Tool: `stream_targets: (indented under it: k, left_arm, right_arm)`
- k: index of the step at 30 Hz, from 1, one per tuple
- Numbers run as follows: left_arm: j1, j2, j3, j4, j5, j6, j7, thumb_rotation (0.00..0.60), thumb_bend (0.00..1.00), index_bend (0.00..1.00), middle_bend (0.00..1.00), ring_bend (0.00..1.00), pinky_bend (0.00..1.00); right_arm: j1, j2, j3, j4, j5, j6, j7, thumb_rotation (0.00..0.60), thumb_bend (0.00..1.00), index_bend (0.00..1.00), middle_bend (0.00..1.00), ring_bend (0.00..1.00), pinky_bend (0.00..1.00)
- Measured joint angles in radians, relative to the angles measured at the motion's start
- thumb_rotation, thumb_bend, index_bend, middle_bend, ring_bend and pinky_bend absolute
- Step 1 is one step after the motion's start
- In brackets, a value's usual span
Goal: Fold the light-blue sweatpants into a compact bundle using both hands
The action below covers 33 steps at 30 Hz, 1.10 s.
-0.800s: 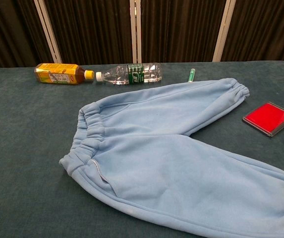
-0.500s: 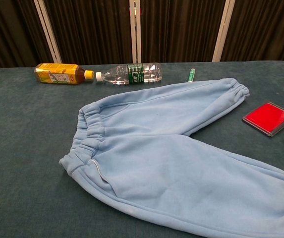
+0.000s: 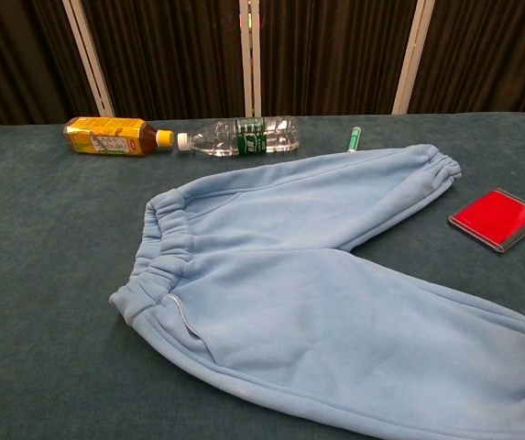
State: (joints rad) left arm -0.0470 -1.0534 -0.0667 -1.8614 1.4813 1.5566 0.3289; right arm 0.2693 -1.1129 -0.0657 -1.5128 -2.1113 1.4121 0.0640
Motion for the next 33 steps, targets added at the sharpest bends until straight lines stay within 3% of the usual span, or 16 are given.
stream_targets:
  k: [5, 20, 29, 33]
  left_arm:
    - [-0.005, 0.000, -0.009, 0.004, -0.021, -0.008, -0.006, 0.600, 0.00, 0.00, 0.00, 0.00, 0.00]
    - [-0.001, 0.017, -0.005, 0.007, -0.020, -0.005, -0.044, 0.600, 0.00, 0.00, 0.00, 0.00, 0.00]
    - [-0.004, 0.017, -0.007, 0.010, -0.030, -0.008, -0.049, 0.600, 0.00, 0.00, 0.00, 0.00, 0.00]
    - [-0.004, 0.015, -0.007, 0.010, -0.029, -0.006, -0.042, 0.600, 0.00, 0.00, 0.00, 0.00, 0.00]
  right_arm:
    - [0.062, -0.090, -0.042, 0.112, -0.073, -0.041, -0.004, 0.600, 0.00, 0.37, 0.30, 0.20, 0.24]
    - [0.125, -0.230, -0.117, 0.238, -0.083, -0.165, -0.114, 0.600, 0.03, 0.41, 0.32, 0.21, 0.26]
    - [0.128, -0.282, -0.132, 0.342, -0.059, -0.133, -0.128, 0.600, 0.14, 0.43, 0.34, 0.22, 0.26]
    - [0.130, -0.298, -0.139, 0.383, -0.056, -0.113, -0.140, 0.600, 0.25, 0.47, 0.38, 0.25, 0.28]
